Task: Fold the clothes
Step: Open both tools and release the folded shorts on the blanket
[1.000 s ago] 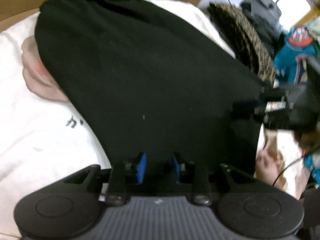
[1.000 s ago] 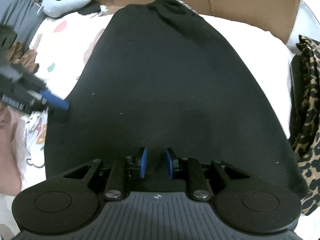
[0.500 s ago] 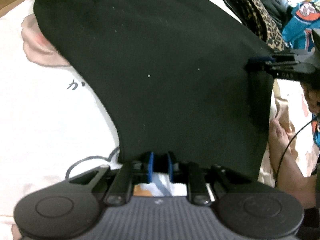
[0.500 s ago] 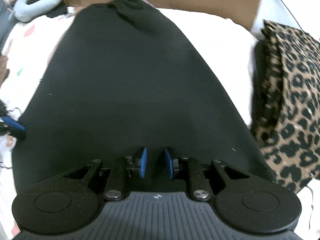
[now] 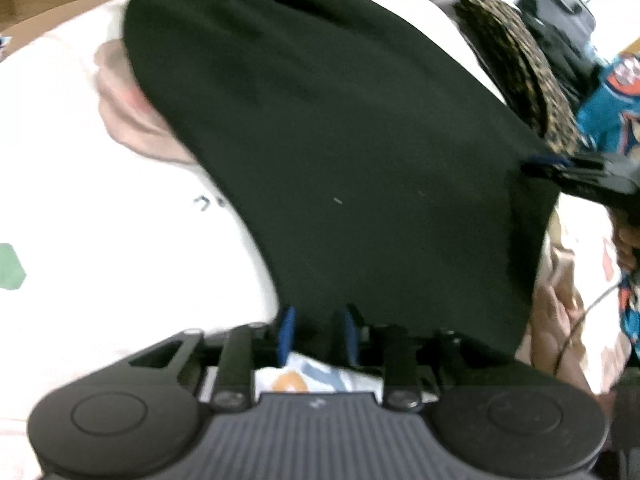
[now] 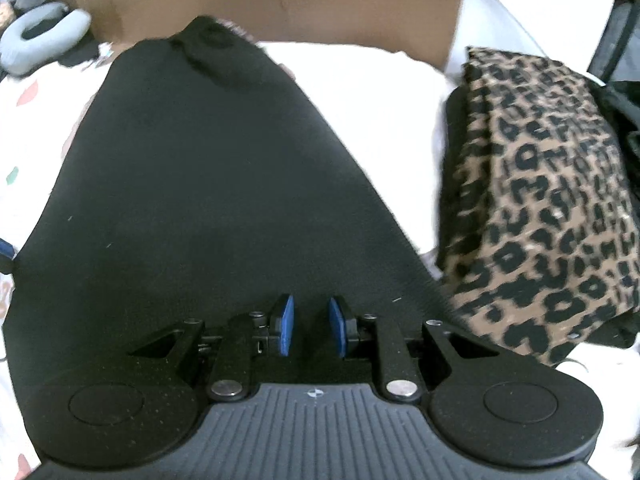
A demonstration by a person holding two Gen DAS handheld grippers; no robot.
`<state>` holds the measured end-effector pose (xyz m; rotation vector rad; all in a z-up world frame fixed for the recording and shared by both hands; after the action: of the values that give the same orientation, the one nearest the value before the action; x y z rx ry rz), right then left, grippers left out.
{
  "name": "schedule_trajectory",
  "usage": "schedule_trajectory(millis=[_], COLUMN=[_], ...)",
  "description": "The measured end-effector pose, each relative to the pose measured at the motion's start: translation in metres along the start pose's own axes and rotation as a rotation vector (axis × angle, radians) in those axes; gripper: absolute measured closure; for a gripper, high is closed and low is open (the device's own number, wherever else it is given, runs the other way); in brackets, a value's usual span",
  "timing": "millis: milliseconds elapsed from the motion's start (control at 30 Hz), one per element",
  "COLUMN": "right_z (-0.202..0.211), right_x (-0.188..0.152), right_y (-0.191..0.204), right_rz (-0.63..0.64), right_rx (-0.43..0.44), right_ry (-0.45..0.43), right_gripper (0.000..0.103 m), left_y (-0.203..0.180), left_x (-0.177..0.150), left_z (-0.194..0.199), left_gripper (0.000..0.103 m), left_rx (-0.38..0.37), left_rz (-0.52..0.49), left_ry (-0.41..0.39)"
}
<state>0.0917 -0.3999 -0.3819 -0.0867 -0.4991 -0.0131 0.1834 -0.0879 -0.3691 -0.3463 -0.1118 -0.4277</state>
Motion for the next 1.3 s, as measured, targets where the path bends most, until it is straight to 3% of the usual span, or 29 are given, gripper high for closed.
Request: schedule_trajectory(millis=[333, 467, 667, 833, 1033, 1300], right_z=[-0.001, 0.001, 0.004, 0.007, 0.023, 0.056], right_x=[-0.012, -0.014, -0.017, -0.018, -0.010, 0.007], right_y=[-0.029, -0.031, -0.030, -0.030, -0.030, -0.036], right_rz=[-0.028, -0.033, -0.041, -0.047, -0.043, -0.074], right_rx=[-0.055, -0.048, -0.031, -0.017, 0.005, 0.050], right_ry=[0.028, 0.026, 0.017, 0.009, -0.035, -0.085], right_gripper=[0.076, 0.076, 0.076, 0.064, 0.064, 0.063], left_y=[0.012, 0.011, 0.005, -0.016, -0.049, -0.069], left_x=[0.014, 0.018, 0.017, 0.010, 0.003, -0.014], left_z=[-0.028, -0.023, -0.007, 0.003, 0.023, 0.042], left_gripper=[0.067, 0.067, 0.067, 0.067, 0.061, 0.055], left_rx=[0.019, 0.018, 0.065, 0.116, 0.148, 0.157], left_rz=[0.042, 0.039, 0.055, 0.005, 0.053, 0.220], left_ry=[0.006, -0.007, 0.034, 0.085, 0.007, -0.064])
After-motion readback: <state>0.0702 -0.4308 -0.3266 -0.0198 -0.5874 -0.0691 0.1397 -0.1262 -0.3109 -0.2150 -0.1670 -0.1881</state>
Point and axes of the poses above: each gripper's, at about its wrist camera, not at the fingertips, and z roughly against the way its jaws point, y to its left, x to its top, the point moved 6 cm from there along -z, roughly the way its jaws point, and after that the axes turned 11 degrees about z, right-handed, at the moved point
